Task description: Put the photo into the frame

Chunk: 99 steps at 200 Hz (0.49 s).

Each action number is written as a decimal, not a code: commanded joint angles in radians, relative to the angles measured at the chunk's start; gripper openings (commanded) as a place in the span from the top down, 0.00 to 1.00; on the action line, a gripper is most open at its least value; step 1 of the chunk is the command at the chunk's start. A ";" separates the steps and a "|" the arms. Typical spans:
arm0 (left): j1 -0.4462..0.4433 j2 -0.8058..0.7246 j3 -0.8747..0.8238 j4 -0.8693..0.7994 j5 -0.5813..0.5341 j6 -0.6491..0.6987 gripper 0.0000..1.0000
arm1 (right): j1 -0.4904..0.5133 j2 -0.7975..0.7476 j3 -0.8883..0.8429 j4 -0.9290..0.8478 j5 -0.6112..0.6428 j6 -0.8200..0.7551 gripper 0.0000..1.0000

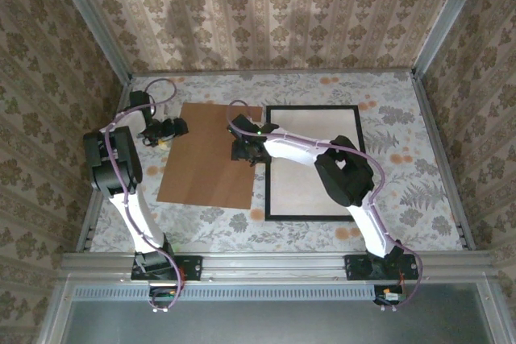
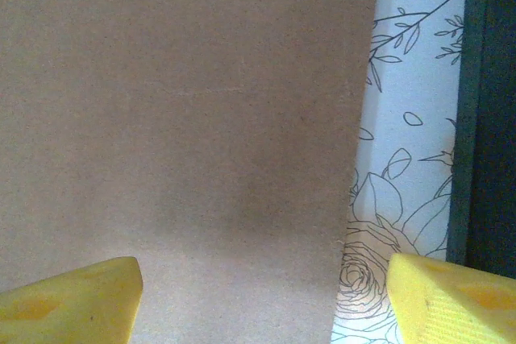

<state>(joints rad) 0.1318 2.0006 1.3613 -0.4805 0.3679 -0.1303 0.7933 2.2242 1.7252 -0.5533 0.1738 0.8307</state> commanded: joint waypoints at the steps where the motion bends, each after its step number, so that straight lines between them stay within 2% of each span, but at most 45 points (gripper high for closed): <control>1: -0.001 0.002 0.002 -0.030 0.028 0.024 0.16 | 0.011 0.036 0.041 -0.054 0.054 0.023 0.20; 99: -0.010 -0.003 -0.047 -0.002 0.086 0.008 0.22 | 0.017 0.114 0.090 -0.014 -0.034 0.063 0.22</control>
<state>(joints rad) 0.1326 1.9999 1.3502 -0.4664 0.3798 -0.1295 0.8032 2.2906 1.8034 -0.5697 0.1791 0.8635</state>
